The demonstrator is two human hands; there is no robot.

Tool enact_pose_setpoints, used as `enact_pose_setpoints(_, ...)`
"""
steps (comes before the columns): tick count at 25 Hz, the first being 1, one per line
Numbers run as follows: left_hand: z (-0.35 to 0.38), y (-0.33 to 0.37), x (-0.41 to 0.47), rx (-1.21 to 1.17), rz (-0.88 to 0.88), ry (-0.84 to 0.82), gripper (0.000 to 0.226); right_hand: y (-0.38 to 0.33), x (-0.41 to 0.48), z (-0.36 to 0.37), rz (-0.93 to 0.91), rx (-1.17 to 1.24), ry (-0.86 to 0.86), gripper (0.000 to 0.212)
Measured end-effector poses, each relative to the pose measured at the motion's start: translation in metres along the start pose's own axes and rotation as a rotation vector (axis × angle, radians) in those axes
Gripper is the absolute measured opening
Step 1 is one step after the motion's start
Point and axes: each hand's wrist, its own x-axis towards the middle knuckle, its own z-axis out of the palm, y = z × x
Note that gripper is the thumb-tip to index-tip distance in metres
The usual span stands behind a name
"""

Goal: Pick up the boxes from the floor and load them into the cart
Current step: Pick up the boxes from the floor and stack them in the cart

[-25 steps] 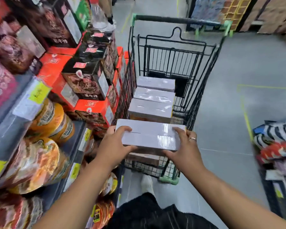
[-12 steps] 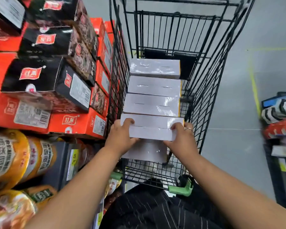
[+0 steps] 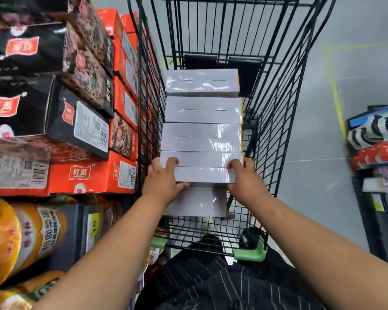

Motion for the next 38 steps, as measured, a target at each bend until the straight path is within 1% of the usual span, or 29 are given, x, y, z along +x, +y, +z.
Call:
enact_pose_setpoints(3, -0.013, 0.01, 0.004, -0.04, -0.025, -0.04, 0.08, 0.002, -0.006, -0.009, 0.017, 0.011, 0.005, 0.054)
enact_pose_setpoints(5, -0.023, 0.025, 0.007, -0.066, 0.003, -0.011, 0.082, 0.002, -0.017, -0.019, 0.03, 0.053, 0.028, 0.061)
enact_pose_setpoints(7, -0.031, 0.051, 0.006, -0.099, 0.171, 0.04, 0.082, 0.008, -0.035, -0.033, 0.046, 0.11, 0.087, 0.067)
enact_pose_setpoints(10, -0.04, 0.105, -0.012, -0.117, 0.454, 0.036, 0.084, 0.025, -0.075, -0.057, 0.085, 0.16, 0.211, 0.07)
enact_pose_setpoints(15, -0.041, 0.194, -0.06, -0.105, 0.758, 0.033, 0.087, 0.072, -0.154, -0.094, 0.187, 0.196, 0.411, 0.078)
enact_pose_setpoints(19, -0.028, 0.251, -0.12, -0.086, 0.95, -0.029, 0.088, 0.124, -0.231, -0.102, 0.293, 0.245, 0.544, 0.081)
enact_pose_setpoints(21, -0.017, 0.274, -0.147, -0.054, 1.013, -0.035, 0.086, 0.15, -0.269, -0.098, 0.343, 0.287, 0.583, 0.082)
enact_pose_setpoints(24, 0.015, 0.315, -0.206, -0.016, 1.108, -0.058, 0.086, 0.198, -0.344, -0.085, 0.451, 0.329, 0.644, 0.085)
enact_pose_setpoints(28, 0.066, 0.369, -0.307, 0.022, 1.26, -0.107, 0.087, 0.256, -0.456, -0.059, 0.57, 0.357, 0.742, 0.088)
enact_pose_setpoints(32, 0.112, 0.414, -0.4, 0.043, 1.425, -0.18, 0.09, 0.296, -0.559, -0.032, 0.699, 0.394, 0.869, 0.089)
enact_pose_setpoints(38, 0.171, 0.476, -0.525, 0.178, 1.724, -0.299, 0.089, 0.334, -0.69, 0.018, 0.932, 0.5, 1.063, 0.089)
